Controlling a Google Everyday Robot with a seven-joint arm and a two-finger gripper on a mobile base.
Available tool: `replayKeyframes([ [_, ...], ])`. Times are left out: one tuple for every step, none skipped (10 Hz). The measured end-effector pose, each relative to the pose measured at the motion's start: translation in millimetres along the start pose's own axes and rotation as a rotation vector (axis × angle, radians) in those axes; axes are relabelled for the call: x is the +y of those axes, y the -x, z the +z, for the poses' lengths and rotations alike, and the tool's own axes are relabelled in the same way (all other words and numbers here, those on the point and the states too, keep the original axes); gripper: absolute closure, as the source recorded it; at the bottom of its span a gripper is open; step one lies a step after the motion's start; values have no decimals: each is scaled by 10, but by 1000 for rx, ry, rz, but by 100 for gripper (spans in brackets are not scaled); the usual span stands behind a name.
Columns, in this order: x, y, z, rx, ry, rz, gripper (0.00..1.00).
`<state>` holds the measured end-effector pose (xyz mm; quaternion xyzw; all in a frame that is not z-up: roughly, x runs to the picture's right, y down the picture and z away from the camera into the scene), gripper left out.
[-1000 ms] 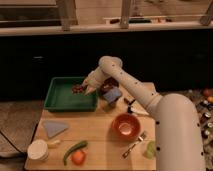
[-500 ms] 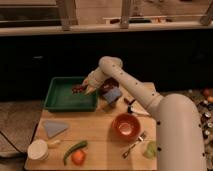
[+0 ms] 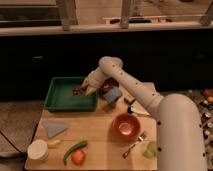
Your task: Place grapes in tray
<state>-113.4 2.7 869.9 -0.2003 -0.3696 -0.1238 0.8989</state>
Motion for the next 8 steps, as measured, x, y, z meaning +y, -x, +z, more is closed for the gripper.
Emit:
replayKeyframes([
  [0, -4, -1, 1, 2, 1, 20],
  [4, -10, -1, 2, 5, 2, 20],
  [4, -14, -3, 2, 8, 2, 20],
  [0, -14, -3, 2, 10, 1, 20],
  [-1, -13, 1, 1, 11, 0, 20],
  [0, -14, 4, 2, 14, 0, 20],
  [1, -11, 13, 2, 18, -1, 20],
  [0, 2, 27, 2, 21, -4, 20],
])
